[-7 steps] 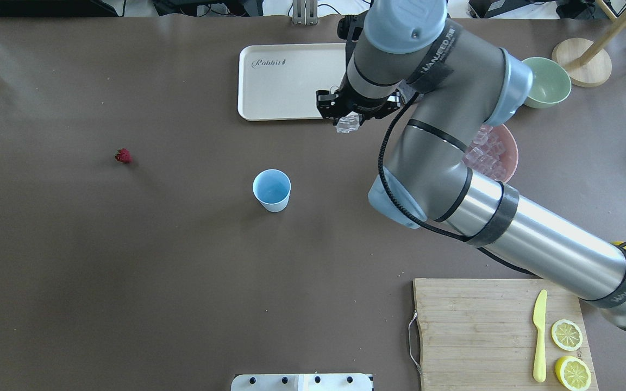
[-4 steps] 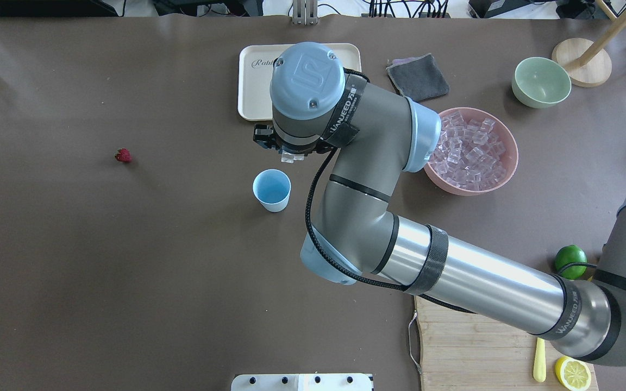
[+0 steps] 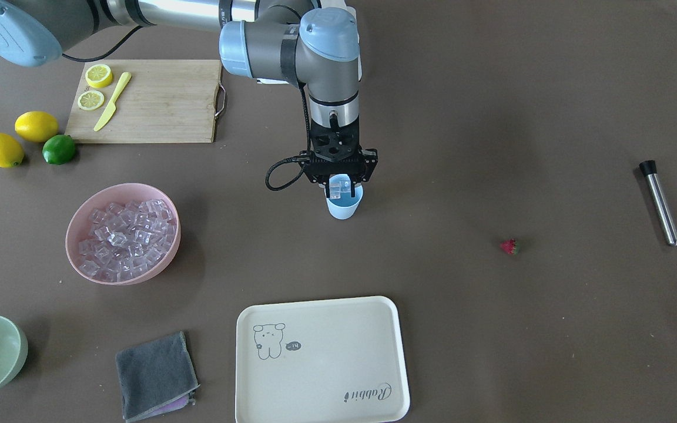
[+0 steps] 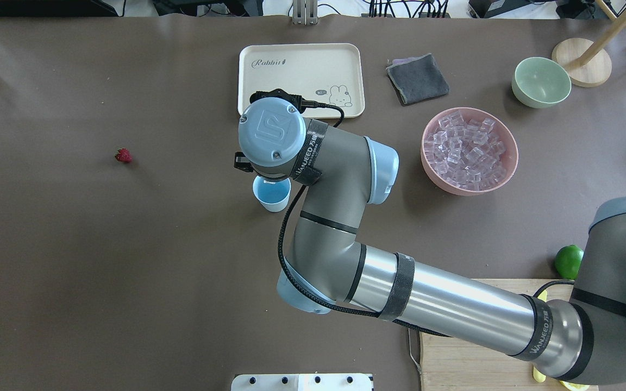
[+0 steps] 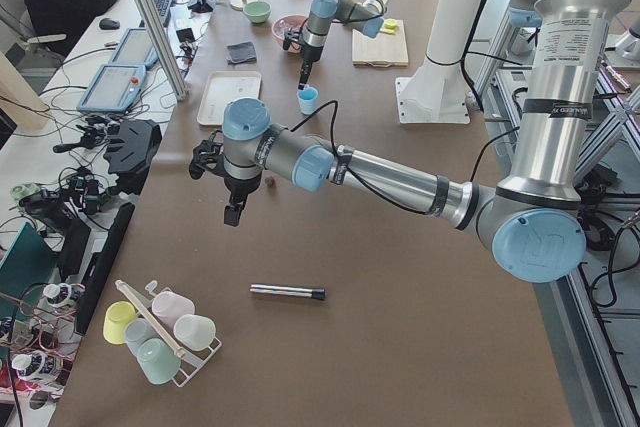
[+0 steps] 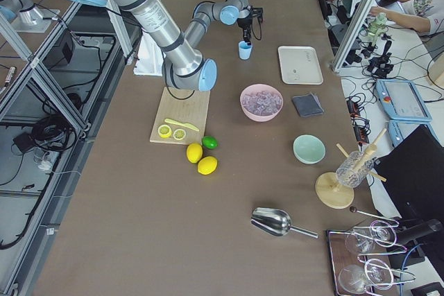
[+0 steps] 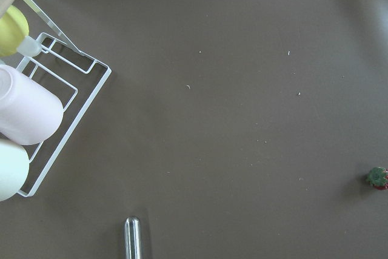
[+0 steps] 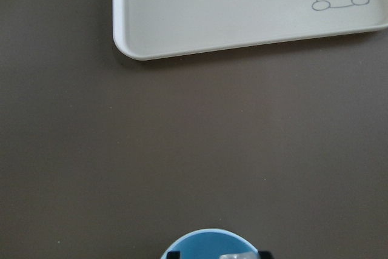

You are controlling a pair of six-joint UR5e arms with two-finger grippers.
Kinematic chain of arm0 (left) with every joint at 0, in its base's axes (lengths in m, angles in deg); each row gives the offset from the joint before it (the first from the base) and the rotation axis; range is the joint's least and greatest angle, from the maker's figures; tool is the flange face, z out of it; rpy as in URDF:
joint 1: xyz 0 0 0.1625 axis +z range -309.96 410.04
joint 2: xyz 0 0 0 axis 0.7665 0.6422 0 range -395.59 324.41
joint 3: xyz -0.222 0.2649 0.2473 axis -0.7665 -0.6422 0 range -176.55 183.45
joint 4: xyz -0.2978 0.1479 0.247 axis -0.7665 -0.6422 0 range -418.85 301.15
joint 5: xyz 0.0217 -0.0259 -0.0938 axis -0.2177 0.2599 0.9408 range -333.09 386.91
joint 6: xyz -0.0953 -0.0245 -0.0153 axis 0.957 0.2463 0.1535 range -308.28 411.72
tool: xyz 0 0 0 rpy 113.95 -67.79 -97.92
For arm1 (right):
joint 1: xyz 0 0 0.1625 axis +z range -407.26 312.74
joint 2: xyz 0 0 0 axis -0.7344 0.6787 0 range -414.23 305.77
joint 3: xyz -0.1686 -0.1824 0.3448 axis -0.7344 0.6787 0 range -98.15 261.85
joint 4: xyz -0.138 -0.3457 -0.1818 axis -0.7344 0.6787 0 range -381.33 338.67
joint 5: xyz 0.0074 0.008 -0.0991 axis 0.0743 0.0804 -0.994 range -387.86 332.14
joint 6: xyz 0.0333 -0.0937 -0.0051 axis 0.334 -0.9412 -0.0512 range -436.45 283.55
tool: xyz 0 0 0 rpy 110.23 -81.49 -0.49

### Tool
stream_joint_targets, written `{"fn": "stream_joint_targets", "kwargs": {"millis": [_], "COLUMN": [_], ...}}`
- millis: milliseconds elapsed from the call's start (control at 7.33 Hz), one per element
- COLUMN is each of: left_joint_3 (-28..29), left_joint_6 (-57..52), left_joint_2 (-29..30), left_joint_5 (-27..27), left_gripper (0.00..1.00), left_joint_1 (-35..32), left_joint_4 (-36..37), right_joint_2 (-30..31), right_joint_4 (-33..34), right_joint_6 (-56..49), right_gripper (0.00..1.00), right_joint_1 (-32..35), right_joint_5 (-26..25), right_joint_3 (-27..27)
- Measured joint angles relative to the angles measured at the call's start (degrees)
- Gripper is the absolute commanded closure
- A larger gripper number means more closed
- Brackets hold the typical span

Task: Mash ice and strawberries in cup
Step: 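Carry the ice with the right gripper over the light-blue cup and release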

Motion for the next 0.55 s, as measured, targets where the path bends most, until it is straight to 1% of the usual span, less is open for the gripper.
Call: {"fn": "stream_joint_targets", "kwargs": {"millis": [137,273,410,546], "left_joint_3": [0.6,0.9,1.0,1.1], "left_joint_6": [0.0,0.0,0.0,0.1], "left_joint_2": [0.5,0.8,0.9,0.9], "left_joint_5": [0.0,0.0,0.0,0.0], "left_gripper": [0.02,0.02,0.02,0.02], "left_joint_1": [0.0,0.0,0.0,0.0], "left_joint_4": [0.0,0.0,0.0,0.0], "right_joint_2": [-0.5,-0.6,-0.5,-0.4], "right_joint_4": [-0.3,-0.8,-1.8,-2.6], "right_joint_6": [0.1,0.1,0.0,-0.3], "right_gripper": [0.4,0.11,0.02,0.02], "right_joint_1": [-0.2,-0.2,-0.1,0.1], "right_joint_5": [-0.2,-0.3,-0.4,-0.4], "right_joint_3": [0.6,1.0,1.4,1.9]}}
